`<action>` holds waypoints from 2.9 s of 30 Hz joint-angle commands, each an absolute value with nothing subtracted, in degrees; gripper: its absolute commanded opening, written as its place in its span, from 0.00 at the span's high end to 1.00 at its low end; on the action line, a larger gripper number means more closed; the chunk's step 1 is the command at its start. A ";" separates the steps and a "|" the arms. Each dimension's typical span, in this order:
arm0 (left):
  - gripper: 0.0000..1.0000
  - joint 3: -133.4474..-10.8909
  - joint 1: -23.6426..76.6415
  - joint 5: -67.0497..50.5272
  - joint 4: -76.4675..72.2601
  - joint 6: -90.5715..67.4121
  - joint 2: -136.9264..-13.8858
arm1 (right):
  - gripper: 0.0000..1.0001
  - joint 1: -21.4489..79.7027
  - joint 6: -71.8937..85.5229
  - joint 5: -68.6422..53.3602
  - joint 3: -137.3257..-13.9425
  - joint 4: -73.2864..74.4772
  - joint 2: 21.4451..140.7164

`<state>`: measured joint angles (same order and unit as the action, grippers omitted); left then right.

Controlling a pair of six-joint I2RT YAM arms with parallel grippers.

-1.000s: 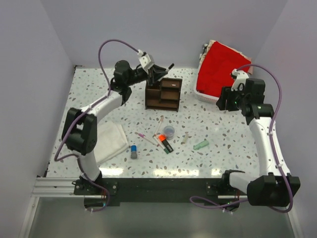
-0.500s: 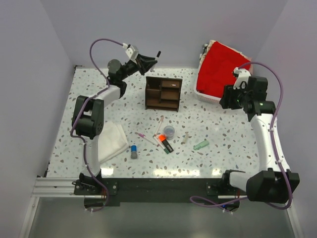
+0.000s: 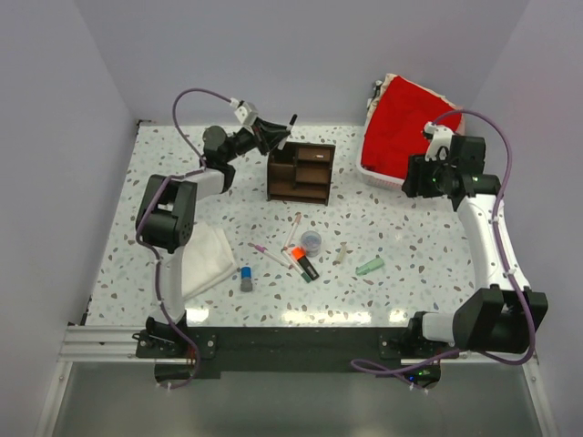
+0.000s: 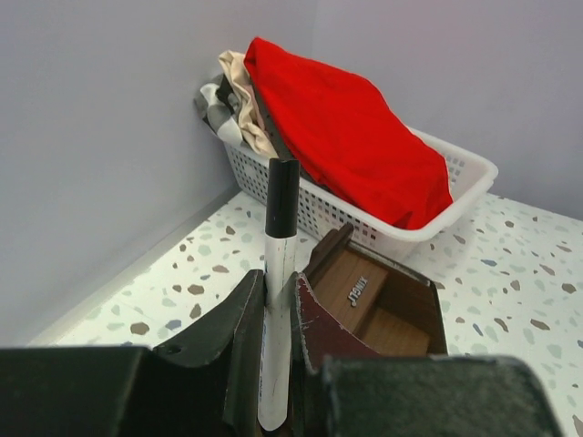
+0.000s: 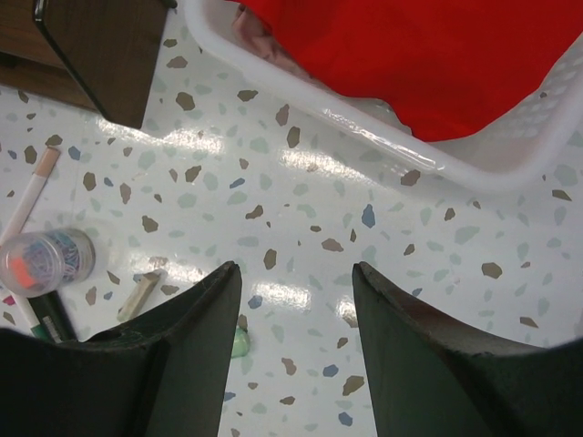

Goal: Sort the stationery into containers
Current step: Place the pen in the storage box, then pick up the pen from the center of the board.

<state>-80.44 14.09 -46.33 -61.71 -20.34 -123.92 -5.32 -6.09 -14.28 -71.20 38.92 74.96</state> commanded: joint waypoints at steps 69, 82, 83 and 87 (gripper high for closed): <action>0.12 -55.10 -5.08 -2.98 14.32 2.56 -59.60 | 0.49 46.49 -4.74 -15.21 -86.64 33.92 105.35; 0.10 -55.02 -10.90 -0.18 18.11 1.23 -56.78 | 0.50 51.50 -9.84 -9.14 -95.98 33.84 119.70; 0.10 -54.93 -10.90 -0.18 17.84 1.40 -56.86 | 0.50 51.59 -10.71 -8.79 -96.15 33.75 119.97; 0.10 -54.67 -10.90 -0.18 16.26 2.63 -57.39 | 0.50 51.77 -11.86 -8.35 -96.42 33.75 121.20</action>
<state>-53.98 -10.85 -1.02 18.48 2.26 -57.41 51.44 -9.41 -9.96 -94.06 34.74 120.42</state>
